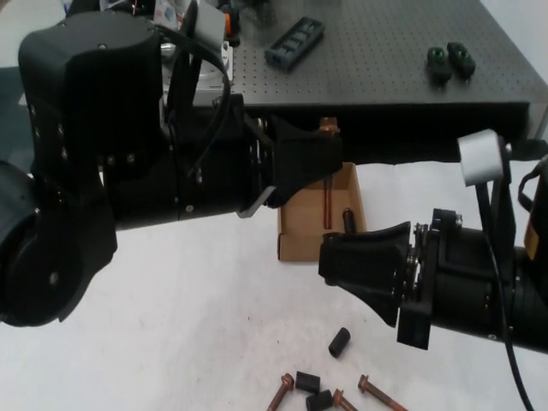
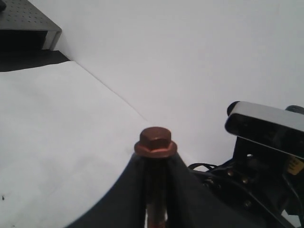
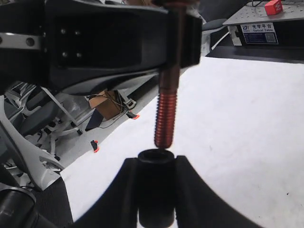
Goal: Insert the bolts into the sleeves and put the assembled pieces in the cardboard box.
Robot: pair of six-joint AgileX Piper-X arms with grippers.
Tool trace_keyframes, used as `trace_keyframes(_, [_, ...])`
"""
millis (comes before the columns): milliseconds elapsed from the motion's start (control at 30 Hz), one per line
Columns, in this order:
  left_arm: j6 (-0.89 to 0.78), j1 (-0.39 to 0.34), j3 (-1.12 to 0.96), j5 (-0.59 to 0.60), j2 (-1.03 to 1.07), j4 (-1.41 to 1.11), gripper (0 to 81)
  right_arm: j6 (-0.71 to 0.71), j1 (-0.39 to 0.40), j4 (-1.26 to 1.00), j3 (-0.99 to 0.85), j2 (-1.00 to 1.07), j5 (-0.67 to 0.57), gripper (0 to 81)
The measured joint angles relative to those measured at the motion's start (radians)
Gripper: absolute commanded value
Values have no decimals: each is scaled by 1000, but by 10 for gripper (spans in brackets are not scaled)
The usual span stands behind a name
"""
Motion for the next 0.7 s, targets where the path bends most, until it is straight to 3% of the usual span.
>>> trace_keyframes(533, [0,0,0,58,0,-11,3,7,3,-89,0,6,46,3])
trace_keyframes(600, [0,0,0,68,0,-14,83,8,3,-93,0,6,52,3])
trace_keyframes(700, [0,2,0,87,-2,-19,321,7,3,-106,0,6,58,3])
